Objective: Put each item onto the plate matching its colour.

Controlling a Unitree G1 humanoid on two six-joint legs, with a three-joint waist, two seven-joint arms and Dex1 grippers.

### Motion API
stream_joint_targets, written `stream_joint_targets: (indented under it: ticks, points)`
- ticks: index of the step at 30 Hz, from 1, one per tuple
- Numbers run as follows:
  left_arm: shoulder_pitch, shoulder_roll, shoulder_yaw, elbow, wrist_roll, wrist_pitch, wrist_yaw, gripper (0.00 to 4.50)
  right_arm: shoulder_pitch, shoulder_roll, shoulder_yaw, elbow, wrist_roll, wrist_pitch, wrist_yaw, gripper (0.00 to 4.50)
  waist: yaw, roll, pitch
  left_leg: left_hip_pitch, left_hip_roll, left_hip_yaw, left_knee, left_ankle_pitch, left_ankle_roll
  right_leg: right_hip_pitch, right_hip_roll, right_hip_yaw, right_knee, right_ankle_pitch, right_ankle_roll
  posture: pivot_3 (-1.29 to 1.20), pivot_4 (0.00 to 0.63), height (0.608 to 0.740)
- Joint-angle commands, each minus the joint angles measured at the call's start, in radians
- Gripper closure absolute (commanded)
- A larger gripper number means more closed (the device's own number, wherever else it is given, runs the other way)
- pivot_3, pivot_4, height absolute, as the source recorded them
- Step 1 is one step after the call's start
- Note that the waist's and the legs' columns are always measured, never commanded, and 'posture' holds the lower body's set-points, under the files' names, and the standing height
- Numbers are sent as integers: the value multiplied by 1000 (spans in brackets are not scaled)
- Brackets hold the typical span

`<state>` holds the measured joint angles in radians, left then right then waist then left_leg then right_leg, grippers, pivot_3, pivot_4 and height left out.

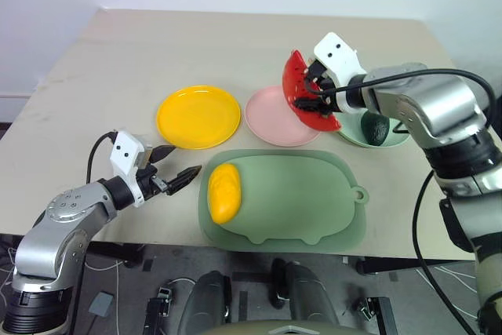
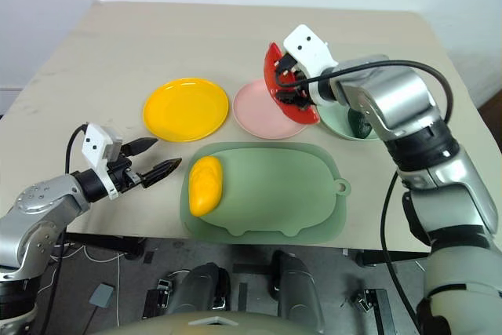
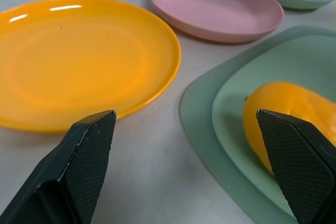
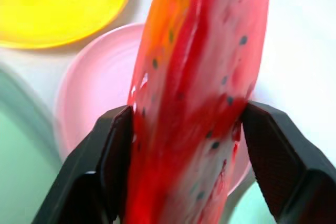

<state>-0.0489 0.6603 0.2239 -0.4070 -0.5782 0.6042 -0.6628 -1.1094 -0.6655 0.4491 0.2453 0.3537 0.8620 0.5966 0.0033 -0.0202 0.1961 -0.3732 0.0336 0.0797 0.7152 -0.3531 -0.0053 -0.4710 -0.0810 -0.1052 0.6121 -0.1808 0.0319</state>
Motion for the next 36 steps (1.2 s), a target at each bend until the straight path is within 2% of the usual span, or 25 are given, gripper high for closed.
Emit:
stream_joint_targets:
  ticks: [1,4,7,8,11,17,23,26,29,36]
  points:
    - [-11,16,27,-25,1,-15,-3,0,-56,86,36,253,-141,-227,67,1565,-4,0,0,0,0,0,0,0,0,0,0,0,0,0,0,0,150,740]
    - [3,26,41,-44,-2,-10,-2,0,-96,157,31,433,-221,-363,102,1565,-12,1,1,-1,0,0,0,0,0,-1,-1,0,0,0,0,0,150,740]
    - [19,41,52,-76,-10,4,0,0,-114,190,11,520,-272,-460,143,1565,-17,1,1,-2,0,1,0,1,-1,-2,-1,0,0,0,0,0,150,740]
    - [22,48,56,-86,-11,9,0,0,-117,197,2,536,-280,-481,155,861,-18,1,1,-2,0,1,0,1,-2,-2,-1,0,0,0,0,0,150,740]
    - [25,53,99,-134,-64,57,19,0,-110,199,-23,530,-311,-540,190,26,-18,2,1,-2,1,0,0,2,-4,-2,-1,0,1,0,0,0,150,740]
    - [54,110,148,-226,-132,130,3,0,-48,167,-85,400,-360,-658,191,26,-18,2,1,-1,2,0,0,2,-4,-2,-1,0,2,0,0,0,150,740]
    - [43,195,162,-308,-335,253,-48,0,50,94,-220,146,-322,-626,201,26,-14,2,1,-1,1,0,0,3,-6,-2,-2,0,2,0,0,0,150,740]
    - [3,207,127,-320,-368,292,-6,0,93,86,-252,60,-321,-589,195,26,-15,2,1,-1,1,0,0,3,-6,-1,-2,0,2,0,0,0,150,740]
    - [-82,238,-9,-330,-274,356,89,0,168,88,-292,-68,-299,-532,184,26,-15,2,1,1,0,-1,0,3,-6,0,-1,0,2,0,0,0,150,740]
    - [-240,152,-101,-301,-363,569,271,0,277,100,-311,-260,-283,-438,171,26,-17,2,1,1,0,-1,0,5,-8,1,0,1,2,0,0,0,150,740]
